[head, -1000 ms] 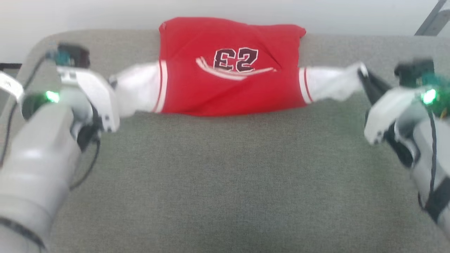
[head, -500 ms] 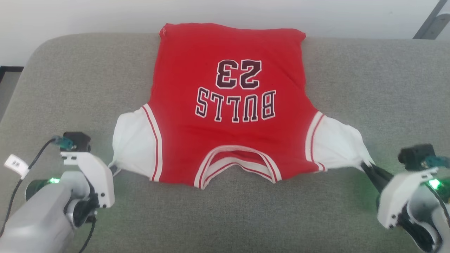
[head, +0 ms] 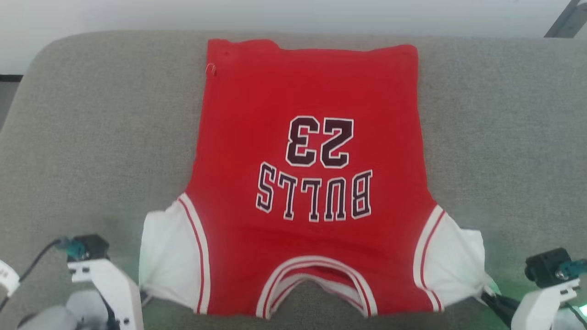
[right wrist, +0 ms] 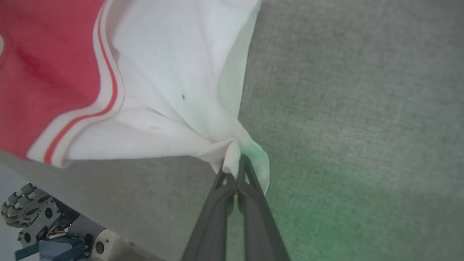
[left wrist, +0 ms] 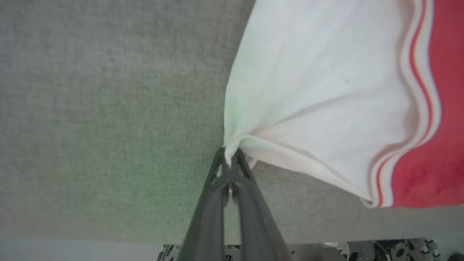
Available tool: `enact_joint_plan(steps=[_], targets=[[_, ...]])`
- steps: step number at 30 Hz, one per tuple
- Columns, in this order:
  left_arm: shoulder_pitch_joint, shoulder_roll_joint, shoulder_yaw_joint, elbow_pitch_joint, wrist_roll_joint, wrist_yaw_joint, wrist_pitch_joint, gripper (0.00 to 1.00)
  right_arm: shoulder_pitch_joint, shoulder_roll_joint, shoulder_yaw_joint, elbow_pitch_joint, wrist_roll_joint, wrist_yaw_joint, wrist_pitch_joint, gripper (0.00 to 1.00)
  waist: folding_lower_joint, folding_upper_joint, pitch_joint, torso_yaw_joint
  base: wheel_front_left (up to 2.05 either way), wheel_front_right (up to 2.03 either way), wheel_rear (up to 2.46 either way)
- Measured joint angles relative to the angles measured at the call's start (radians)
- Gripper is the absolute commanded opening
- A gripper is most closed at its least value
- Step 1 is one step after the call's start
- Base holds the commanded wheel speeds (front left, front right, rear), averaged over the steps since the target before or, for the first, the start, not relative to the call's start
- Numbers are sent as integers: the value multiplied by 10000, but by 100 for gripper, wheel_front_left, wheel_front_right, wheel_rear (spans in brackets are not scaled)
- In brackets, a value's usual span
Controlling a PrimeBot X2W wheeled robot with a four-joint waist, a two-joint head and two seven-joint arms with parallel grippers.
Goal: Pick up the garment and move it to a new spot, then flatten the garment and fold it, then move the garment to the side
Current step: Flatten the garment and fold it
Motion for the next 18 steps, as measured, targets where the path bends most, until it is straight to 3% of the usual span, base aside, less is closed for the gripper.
enact_joint_plan(steps=[3, 7, 8, 9, 18], targets=[[537, 318, 79, -1028, -50, 608, -81, 0, 361, 23, -205, -491, 12, -2, 383, 0, 0, 0, 120, 25, 0, 0, 0], [829, 399, 111, -1730, 27, 911, -408, 0, 466, 286, -366, -692, -198, -2, 656, 0, 0, 0, 196, 86, 0, 0, 0], [848, 385, 109, -1816, 102, 924, -514, 0, 466, 380, -418, -677, -265, -4, 694, 75, 0, 0, 193, 101, 0, 0, 0], [847, 343, 105, -1854, 142, 936, -589, 0, 463, 443, -431, -656, -374, -4, 759, 100, 0, 0, 182, 118, 0, 0, 0], [531, 6, -44, -1785, 652, 782, -951, 0, 253, 899, -702, -1154, -614, 0, 1202, 100, 0, 0, 42, 143, 0, 0, 0]])
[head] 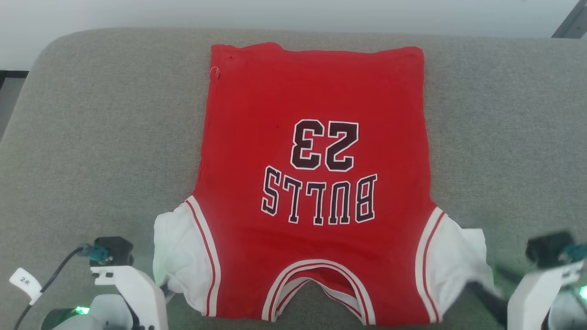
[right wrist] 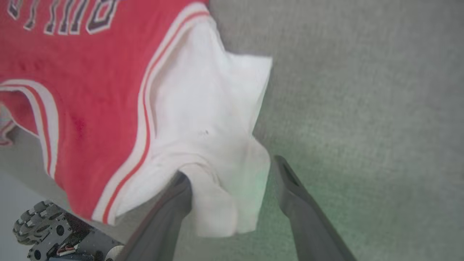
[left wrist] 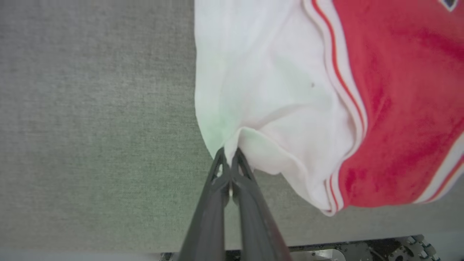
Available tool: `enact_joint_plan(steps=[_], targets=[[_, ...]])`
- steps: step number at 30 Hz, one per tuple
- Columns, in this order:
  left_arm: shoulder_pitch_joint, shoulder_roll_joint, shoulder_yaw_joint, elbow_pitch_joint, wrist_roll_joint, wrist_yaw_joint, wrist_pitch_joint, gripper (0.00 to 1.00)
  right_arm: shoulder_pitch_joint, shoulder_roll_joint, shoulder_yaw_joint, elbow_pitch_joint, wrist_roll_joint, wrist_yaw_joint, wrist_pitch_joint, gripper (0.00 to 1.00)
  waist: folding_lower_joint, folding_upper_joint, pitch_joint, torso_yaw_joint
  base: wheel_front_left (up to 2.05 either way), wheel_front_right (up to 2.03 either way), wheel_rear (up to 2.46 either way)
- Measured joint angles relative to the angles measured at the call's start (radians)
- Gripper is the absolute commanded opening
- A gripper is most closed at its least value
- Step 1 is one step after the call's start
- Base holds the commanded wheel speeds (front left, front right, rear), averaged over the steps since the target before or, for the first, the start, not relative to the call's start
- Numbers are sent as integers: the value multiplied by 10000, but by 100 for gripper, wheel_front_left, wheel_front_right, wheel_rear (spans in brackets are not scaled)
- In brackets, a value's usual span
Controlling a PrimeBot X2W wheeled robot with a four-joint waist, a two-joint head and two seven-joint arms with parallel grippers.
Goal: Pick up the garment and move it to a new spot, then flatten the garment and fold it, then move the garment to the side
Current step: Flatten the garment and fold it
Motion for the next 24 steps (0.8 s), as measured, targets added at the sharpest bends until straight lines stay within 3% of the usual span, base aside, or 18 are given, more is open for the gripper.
enact_joint_plan(steps=[5, 10, 16, 24], targets=[[-196, -288, -6, 198, 100, -186, -190, 0, -1282, 303, -558, -968, -244, -2, -128, 100, 0, 0, 41, -5, 0, 0, 0], [-548, -556, -142, 343, 274, -359, -182, 0, -3354, 320, -224, -431, -648, -4, -640, 100, 0, 0, 220, 91, 0, 0, 0], [-1380, -1118, -324, 633, 506, -690, -58, 0, -6195, 261, 382, 2019, -930, -4, -1444, 100, 0, 0, 602, 495, 0, 0, 0], [-2342, -1985, -621, 1262, 867, -1252, -2, 0, -9581, -65, 1047, 6050, -1131, -2, -1645, 100, 0, 0, 1276, 1367, 0, 0, 0]])
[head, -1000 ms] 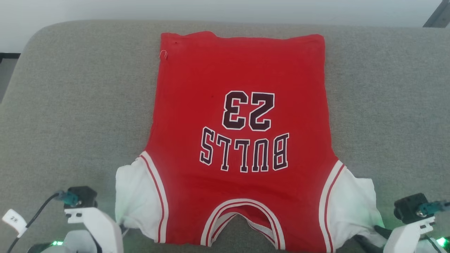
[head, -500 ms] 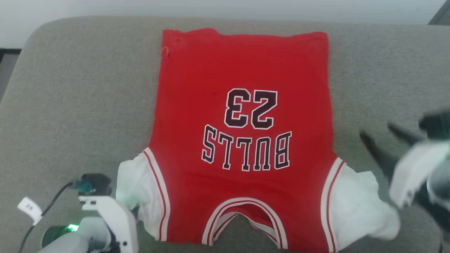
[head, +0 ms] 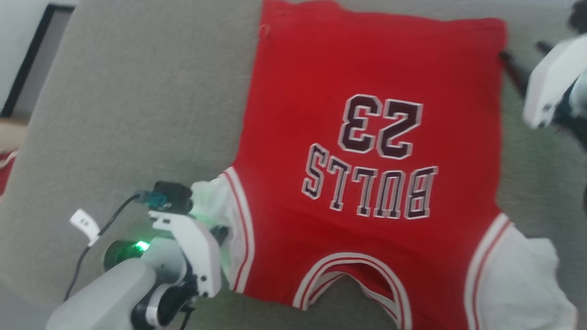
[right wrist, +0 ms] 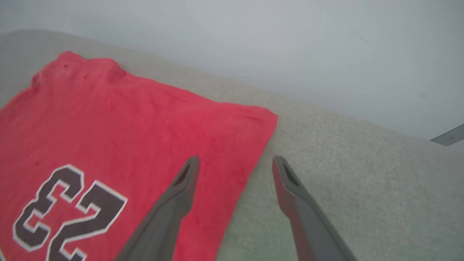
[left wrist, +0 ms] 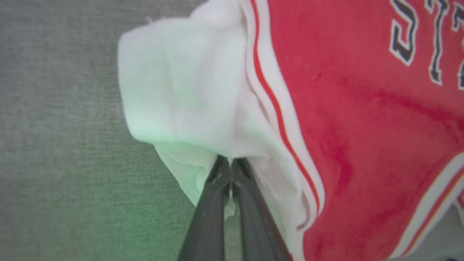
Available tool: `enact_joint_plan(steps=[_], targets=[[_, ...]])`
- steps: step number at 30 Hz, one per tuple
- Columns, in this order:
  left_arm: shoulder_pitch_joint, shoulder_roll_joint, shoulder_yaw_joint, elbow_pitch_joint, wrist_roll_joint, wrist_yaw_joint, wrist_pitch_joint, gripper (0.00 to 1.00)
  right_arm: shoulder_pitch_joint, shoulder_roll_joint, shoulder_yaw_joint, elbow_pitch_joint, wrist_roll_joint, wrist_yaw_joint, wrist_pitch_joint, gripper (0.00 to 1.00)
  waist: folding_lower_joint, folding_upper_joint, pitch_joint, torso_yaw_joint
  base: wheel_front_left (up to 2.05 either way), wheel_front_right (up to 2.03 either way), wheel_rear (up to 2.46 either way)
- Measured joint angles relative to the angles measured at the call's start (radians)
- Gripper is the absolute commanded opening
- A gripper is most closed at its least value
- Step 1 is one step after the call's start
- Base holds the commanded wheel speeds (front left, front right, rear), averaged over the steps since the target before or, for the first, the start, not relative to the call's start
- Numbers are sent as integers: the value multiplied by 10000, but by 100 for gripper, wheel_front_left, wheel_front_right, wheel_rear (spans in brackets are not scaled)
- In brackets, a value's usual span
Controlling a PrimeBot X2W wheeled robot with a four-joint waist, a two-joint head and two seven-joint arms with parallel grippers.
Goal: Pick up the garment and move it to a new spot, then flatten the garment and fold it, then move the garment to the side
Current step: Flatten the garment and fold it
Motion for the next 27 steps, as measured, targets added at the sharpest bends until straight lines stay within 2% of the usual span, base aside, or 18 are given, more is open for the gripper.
enact_joint_plan(steps=[9, 19, 20, 21, 27], targets=[[-753, -884, -224, 633, 88, -725, -52, 0, -2685, -483, -148, 3994, -441, 0, 775, 100, 0, 0, 754, 1119, 0, 0, 0], [-1177, -1572, -295, 1298, 56, -1417, -290, 0, -4542, -686, -1072, 6844, -1164, 4, 2351, 100, 0, 1, 1444, 1937, 0, 0, 0], [-1189, -1618, -291, 1369, 54, -1476, -328, 0, -4647, -679, -1066, 6980, -1296, 4, 2443, 41, 0, 1, 1474, 1966, 0, 0, 0], [-1202, -1651, -284, 1427, 38, -1509, -351, 0, -4722, -656, -997, 7045, -1480, 4, 2489, 0, 0, 1, 1497, 1979, 0, 0, 0], [-1289, -1701, -257, 1812, -4, -1712, -445, 0, -4819, -453, -836, 7244, -1983, 10, 2230, 0, 0, 1, 1407, 1811, 0, 0, 0]])
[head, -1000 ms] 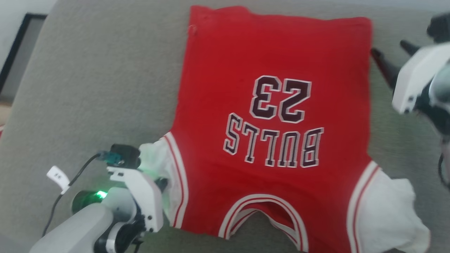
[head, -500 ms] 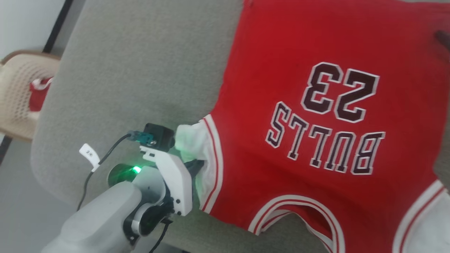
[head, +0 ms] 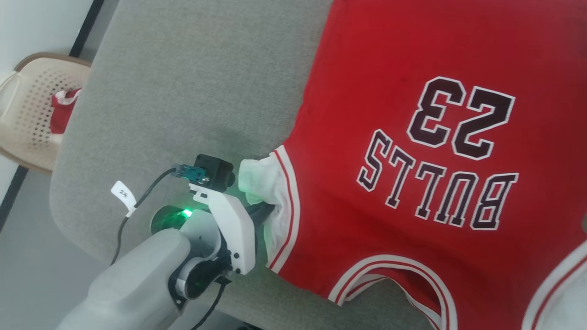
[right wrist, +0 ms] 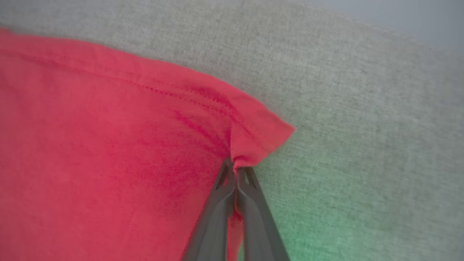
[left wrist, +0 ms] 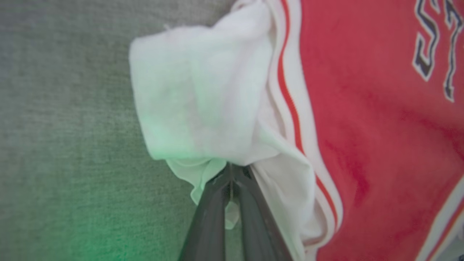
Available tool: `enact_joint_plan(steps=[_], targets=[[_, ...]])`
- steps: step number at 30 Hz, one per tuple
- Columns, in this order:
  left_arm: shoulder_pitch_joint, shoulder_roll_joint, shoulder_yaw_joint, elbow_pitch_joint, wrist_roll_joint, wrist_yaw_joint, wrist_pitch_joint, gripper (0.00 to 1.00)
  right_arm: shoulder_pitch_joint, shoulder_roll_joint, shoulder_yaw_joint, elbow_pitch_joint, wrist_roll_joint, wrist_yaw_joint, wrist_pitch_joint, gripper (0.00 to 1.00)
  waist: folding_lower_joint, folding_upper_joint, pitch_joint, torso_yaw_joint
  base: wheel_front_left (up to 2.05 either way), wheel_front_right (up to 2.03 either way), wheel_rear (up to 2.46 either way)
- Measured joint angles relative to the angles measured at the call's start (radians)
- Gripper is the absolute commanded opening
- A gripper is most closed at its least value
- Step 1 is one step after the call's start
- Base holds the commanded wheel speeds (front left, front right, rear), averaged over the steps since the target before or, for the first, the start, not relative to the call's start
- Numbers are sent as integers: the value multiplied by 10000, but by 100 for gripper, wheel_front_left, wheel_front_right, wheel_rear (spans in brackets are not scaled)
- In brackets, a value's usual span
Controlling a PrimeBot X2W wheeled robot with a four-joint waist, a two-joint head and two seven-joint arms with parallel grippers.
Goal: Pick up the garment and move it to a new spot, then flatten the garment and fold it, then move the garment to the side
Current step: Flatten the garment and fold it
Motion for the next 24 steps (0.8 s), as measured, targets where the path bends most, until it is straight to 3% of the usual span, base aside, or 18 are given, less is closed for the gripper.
enact_joint_plan(steps=[6, 13, 19, 24], targets=[[33, 222, 81, 257, -63, -73, -50, 0, 366, 305, 560, -261, 109, -4, -259, 0, 0, 0, -290, -440, 0, 0, 0], [198, 780, 247, 316, -73, 10, -100, 0, 1576, 439, 1950, -1749, 1450, -6, -249, 0, 0, 0, -734, -1255, 0, 0, 0], [484, 1335, 437, 219, -111, 307, -105, 0, 3387, -138, 3150, -3998, 3118, -6, 36, 0, 0, 0, -1161, -2095, 0, 0, 0], [592, 1787, 602, 48, -128, 631, -104, 0, 5075, -704, 3333, -5914, 4159, -6, 165, 0, 1, -1, -1526, -2774, 0, 0, 0]])
